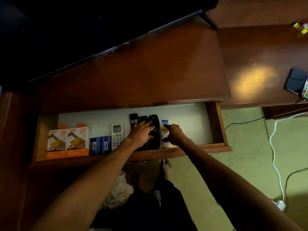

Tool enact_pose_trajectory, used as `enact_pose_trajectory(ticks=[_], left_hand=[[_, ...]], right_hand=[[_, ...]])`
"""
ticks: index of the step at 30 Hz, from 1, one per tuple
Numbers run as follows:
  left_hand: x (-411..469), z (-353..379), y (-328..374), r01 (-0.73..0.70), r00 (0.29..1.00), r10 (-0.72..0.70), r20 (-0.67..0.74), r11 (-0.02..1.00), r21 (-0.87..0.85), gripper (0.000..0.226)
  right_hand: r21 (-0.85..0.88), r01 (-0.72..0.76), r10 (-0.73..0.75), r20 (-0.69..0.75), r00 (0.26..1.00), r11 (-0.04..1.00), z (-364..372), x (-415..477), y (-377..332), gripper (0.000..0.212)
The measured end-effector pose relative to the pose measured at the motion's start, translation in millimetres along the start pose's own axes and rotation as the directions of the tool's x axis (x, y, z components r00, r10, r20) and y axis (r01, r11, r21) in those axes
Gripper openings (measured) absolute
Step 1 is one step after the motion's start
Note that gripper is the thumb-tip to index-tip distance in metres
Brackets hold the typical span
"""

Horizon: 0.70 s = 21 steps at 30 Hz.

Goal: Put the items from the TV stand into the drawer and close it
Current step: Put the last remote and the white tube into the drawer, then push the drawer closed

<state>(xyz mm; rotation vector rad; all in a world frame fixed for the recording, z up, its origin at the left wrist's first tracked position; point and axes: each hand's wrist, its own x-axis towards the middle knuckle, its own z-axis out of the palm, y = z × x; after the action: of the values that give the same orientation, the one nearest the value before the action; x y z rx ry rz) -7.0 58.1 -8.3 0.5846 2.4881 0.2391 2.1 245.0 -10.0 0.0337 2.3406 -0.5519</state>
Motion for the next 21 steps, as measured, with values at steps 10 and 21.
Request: enact_pose_trajectory(ticks=[10,21], left_hand=[[-101,-33,-45,-0.05,0.969,-0.052,-0.242,0.916,-0.399,0.037],[-190,-11,-117,0.057,0.998,-0.053,0.039,0.993,-0.102,0.084]], right_hand=[[0.024,0.211,-0.207,-0.108,0.972,0.977,2,-63,-40,0.048],[-0.453,0.245,-0.309,-0.074,0.948,0.858,40,-99,-44,0.085]])
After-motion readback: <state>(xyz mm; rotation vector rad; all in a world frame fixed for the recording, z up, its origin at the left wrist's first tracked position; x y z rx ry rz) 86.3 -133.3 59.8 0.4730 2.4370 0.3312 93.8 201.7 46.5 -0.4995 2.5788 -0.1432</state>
